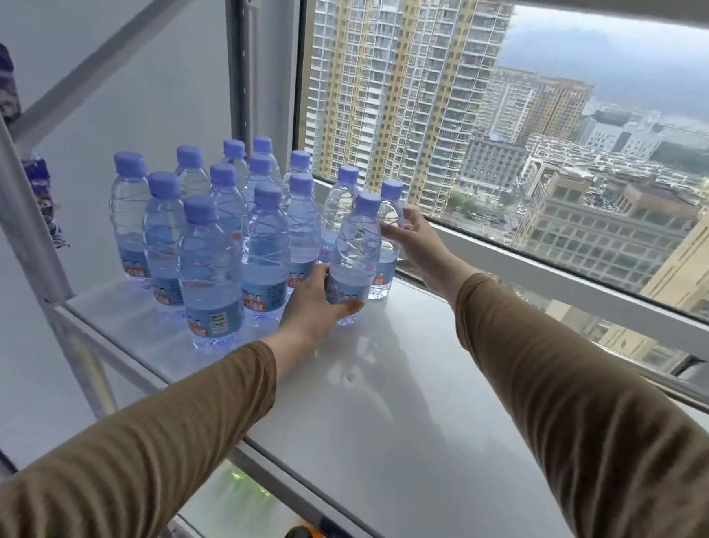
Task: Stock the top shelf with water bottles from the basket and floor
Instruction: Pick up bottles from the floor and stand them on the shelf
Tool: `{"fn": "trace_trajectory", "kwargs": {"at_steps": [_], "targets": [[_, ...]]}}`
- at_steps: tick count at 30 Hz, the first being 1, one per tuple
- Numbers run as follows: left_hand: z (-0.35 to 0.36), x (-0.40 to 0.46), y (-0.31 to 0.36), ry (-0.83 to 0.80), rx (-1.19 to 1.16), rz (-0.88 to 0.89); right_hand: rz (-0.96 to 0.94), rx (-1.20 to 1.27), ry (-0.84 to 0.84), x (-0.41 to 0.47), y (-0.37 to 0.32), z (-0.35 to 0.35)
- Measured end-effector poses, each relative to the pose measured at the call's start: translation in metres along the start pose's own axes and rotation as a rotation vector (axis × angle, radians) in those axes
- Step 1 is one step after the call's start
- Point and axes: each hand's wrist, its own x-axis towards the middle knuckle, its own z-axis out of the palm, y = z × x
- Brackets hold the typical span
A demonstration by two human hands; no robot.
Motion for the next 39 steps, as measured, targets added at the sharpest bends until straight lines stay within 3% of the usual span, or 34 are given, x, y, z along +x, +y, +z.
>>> {"fn": "trace_trajectory", "kwargs": {"at_steps": [17, 23, 31, 39], "targets": [[0.001, -0.004, 0.009, -0.016, 0.032, -0.078, -0.038, -0.060, 0.066, -0.007, 0.003, 0.004], [-0.023, -0.035, 0.008, -0.121, 0.114, -0.069, 0.017, -0.130, 0.237, -0.034, 0.015, 0.002], [-0.090, -0.093, 0.004, -0.331, 0.480, 0.189, 0.021, -0.545, 0.315, -0.133, 0.024, 0.047], [-0.221, -0.152, -0.035, -0.373, 0.631, 0.316, -0.038, -0.931, 0.201, -0.228, 0.007, 0.187]]}}
